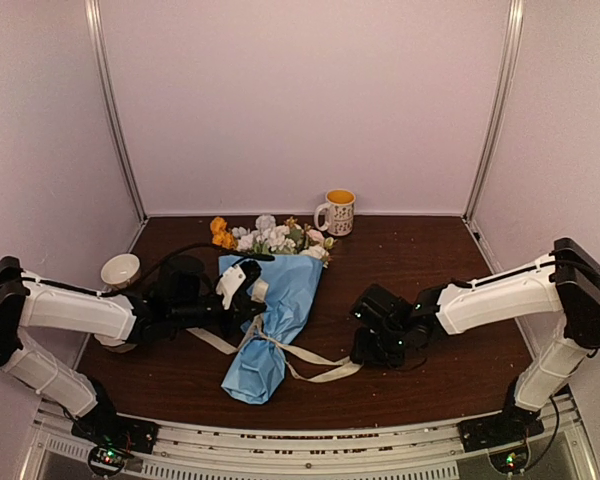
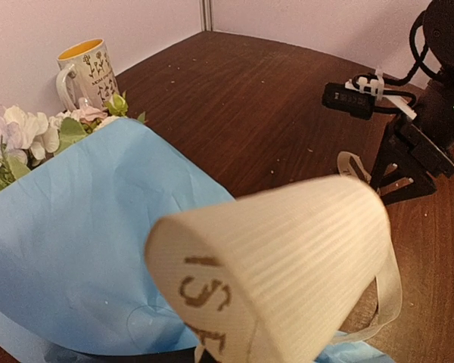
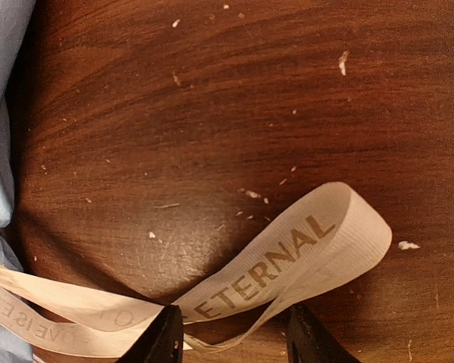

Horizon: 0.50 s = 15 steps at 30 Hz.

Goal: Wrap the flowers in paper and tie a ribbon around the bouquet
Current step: Cross the half-tied ribbon over the folded bouquet.

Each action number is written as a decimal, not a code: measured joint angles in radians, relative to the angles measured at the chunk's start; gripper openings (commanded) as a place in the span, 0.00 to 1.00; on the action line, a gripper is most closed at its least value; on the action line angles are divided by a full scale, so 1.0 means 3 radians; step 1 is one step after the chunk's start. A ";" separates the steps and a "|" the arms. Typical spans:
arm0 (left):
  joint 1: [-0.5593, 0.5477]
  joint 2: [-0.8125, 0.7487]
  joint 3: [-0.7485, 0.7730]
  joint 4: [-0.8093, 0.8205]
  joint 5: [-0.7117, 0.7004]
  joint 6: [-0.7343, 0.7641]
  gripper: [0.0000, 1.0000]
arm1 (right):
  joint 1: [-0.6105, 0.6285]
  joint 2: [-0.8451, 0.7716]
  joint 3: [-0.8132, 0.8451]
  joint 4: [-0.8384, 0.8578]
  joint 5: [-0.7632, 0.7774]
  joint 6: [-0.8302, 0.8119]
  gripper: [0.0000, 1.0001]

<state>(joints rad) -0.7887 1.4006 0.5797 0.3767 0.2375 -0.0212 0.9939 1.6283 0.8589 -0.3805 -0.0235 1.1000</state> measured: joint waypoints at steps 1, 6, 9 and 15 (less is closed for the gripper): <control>0.0000 -0.0006 0.0000 -0.0009 0.0000 0.0003 0.00 | -0.0003 -0.0004 0.0001 -0.0022 0.0018 0.0005 0.49; 0.0000 -0.0013 0.0000 -0.0029 -0.0014 0.0017 0.00 | -0.0010 -0.0029 0.0001 -0.0267 0.0244 -0.0046 0.50; 0.0000 -0.0013 0.0000 -0.0065 -0.0034 0.0032 0.00 | -0.0104 -0.0029 0.0001 -0.0346 0.0332 -0.0113 0.49; 0.0000 -0.0043 0.0000 -0.0173 -0.0058 0.0055 0.00 | -0.0317 -0.0029 0.0001 -0.0490 0.0468 -0.0266 0.30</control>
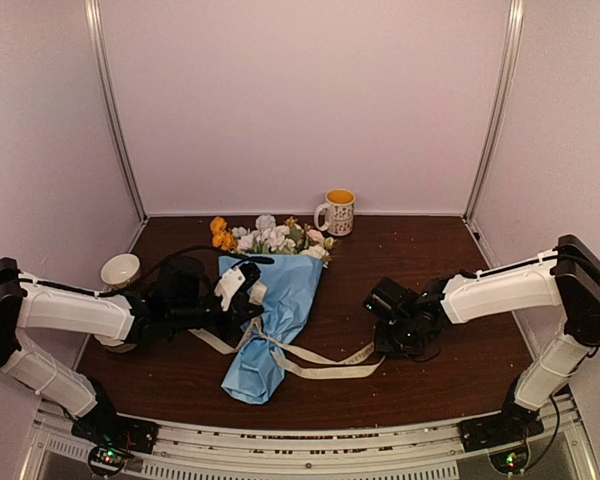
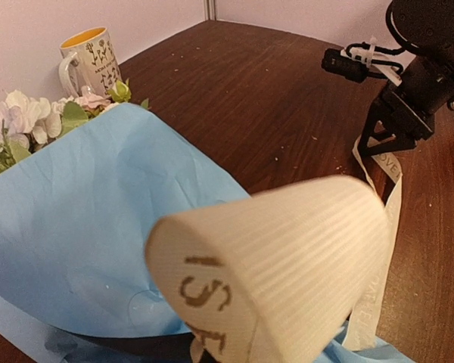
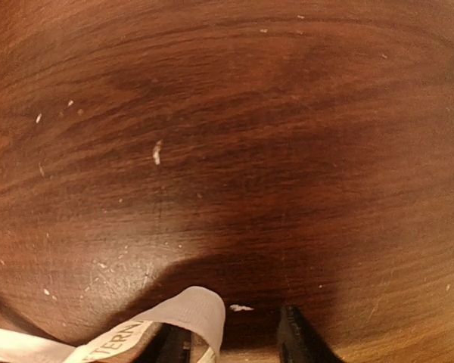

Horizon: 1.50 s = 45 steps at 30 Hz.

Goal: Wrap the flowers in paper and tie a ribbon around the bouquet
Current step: Cross the half-tied ribbon over the folded bouquet.

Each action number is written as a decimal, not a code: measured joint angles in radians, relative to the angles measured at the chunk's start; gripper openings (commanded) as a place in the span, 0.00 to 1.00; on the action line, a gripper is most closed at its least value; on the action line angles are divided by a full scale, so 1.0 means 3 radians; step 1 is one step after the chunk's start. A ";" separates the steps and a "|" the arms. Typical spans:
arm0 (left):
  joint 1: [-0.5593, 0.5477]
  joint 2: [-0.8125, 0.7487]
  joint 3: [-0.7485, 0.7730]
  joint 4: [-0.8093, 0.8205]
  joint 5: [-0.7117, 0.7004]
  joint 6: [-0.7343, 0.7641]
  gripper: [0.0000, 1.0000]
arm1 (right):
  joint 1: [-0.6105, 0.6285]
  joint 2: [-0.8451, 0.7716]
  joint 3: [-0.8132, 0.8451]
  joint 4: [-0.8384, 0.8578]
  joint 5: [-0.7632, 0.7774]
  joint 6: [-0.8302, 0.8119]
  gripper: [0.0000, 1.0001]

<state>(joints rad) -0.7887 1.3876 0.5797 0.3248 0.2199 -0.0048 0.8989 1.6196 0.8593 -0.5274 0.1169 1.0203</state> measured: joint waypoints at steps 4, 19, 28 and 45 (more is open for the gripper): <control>0.0000 -0.0032 0.0000 -0.0006 -0.0011 0.0022 0.00 | -0.0008 0.0000 -0.0025 0.0029 -0.0027 -0.0070 0.00; -0.0080 -0.0155 -0.0008 -0.0042 -0.0069 0.0095 0.00 | -0.0568 -0.0178 0.1742 -0.0249 -0.0411 -0.1184 0.00; -0.0167 -0.0343 -0.0237 -0.0018 -0.0112 0.0095 0.00 | 0.0203 0.1748 0.4611 -0.0365 -0.1076 -0.1577 0.29; -0.0211 -0.0309 -0.0252 0.0090 -0.0118 0.0046 0.00 | -0.0023 0.0464 0.2438 0.0272 -0.1582 -0.1813 0.40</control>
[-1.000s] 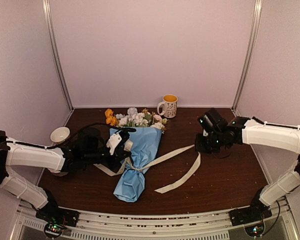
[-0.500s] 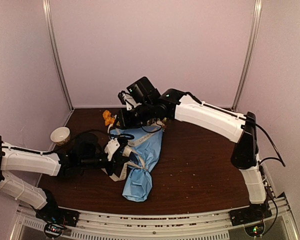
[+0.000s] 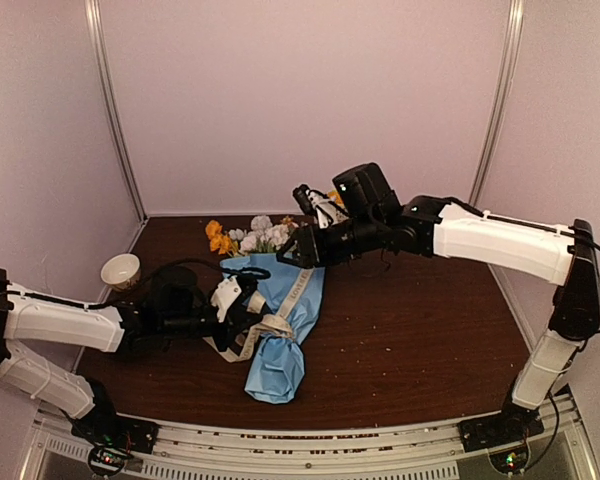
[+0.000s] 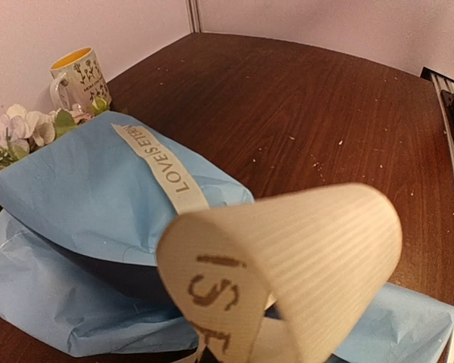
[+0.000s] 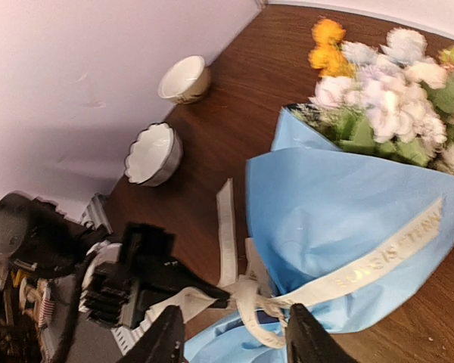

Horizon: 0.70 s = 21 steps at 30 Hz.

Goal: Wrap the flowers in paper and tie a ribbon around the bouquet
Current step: Cross the half-tied ribbon over the folded bouquet.

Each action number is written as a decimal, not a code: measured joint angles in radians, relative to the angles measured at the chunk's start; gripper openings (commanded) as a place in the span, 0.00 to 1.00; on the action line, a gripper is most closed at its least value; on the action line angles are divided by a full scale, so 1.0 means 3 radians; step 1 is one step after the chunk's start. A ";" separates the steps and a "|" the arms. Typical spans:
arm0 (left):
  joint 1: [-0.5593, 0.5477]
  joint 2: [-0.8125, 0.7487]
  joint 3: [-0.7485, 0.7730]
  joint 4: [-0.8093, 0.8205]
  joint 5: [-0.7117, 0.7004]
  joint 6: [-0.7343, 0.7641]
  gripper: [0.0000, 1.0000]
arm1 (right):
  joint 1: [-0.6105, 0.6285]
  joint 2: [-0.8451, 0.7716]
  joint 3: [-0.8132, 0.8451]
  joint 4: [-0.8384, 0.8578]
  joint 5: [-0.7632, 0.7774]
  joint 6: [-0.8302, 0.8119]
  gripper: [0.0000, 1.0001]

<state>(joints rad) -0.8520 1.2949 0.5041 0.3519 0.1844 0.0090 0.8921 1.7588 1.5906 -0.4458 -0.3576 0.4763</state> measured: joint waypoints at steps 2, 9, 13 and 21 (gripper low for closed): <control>0.0000 0.0008 0.0000 0.0010 0.0014 -0.0008 0.00 | 0.0027 -0.0159 -0.0318 0.0375 -0.0223 0.0062 0.40; 0.0000 0.0031 0.0000 0.0056 0.0064 -0.0017 0.00 | 0.0160 -0.0015 -0.0895 0.1342 -0.0670 0.0441 0.61; 0.0000 0.0051 0.0001 0.0070 0.0080 -0.0018 0.00 | 0.0210 0.0086 -0.0919 0.1562 -0.0731 0.0549 0.59; 0.0000 0.0088 0.0019 0.0056 0.0103 -0.0034 0.00 | 0.0224 0.0193 -0.0921 0.1731 -0.0793 0.0684 0.46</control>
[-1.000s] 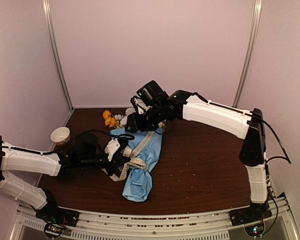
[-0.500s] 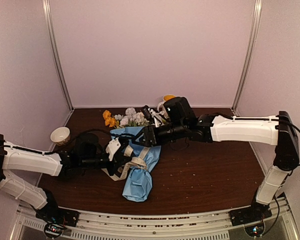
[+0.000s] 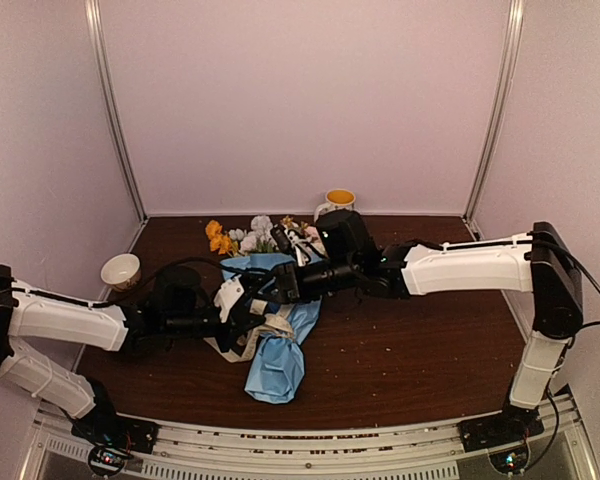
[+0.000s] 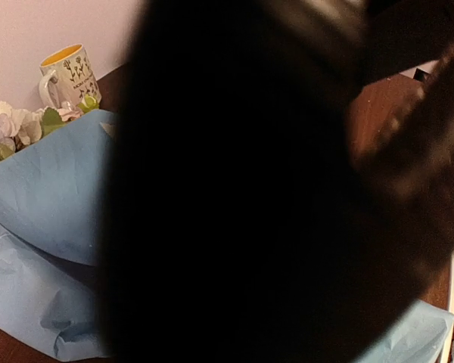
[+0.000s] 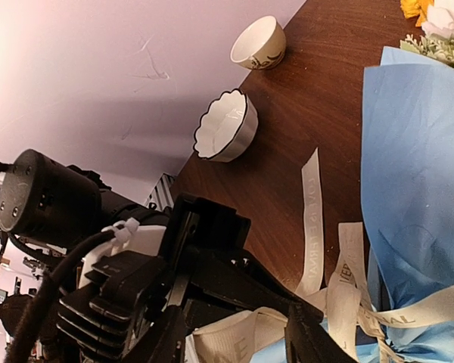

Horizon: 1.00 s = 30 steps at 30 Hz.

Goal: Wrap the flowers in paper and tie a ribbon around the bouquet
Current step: Cross the half-tied ribbon over the folded bouquet.

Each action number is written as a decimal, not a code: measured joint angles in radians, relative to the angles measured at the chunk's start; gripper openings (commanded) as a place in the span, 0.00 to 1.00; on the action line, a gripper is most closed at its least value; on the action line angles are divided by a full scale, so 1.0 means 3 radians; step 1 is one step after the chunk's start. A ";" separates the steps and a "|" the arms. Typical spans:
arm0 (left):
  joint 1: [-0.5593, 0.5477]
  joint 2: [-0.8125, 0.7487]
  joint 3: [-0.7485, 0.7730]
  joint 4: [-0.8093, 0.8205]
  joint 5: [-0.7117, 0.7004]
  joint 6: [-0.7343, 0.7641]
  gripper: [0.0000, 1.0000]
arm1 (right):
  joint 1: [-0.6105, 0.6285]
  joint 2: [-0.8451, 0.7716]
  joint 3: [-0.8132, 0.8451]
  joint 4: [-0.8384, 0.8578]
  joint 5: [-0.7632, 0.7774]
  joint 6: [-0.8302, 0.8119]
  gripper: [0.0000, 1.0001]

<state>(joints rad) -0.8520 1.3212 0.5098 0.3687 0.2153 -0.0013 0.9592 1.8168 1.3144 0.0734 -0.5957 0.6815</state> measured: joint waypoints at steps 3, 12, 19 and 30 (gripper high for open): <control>0.0000 0.0024 0.0023 -0.0011 0.0004 -0.0006 0.00 | 0.0010 0.0005 -0.0069 0.0022 -0.0023 0.0019 0.46; 0.0000 0.0097 0.0031 -0.0010 0.0034 -0.0036 0.05 | 0.0027 0.0003 -0.0278 0.0028 -0.0014 0.0023 0.00; 0.0000 0.0065 0.0074 -0.0177 0.0024 -0.0172 0.65 | 0.0027 -0.0066 -0.0347 0.0004 0.0155 0.0010 0.00; 0.0557 -0.0314 0.0065 -0.0289 0.0343 -0.0907 0.21 | 0.0009 -0.0097 -0.0346 -0.0169 0.0298 -0.0067 0.00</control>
<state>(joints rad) -0.6849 1.2270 0.5293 0.2821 0.3183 -0.2733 0.9619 1.7878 1.2106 0.0227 -0.5064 0.6613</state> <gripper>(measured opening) 0.350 0.002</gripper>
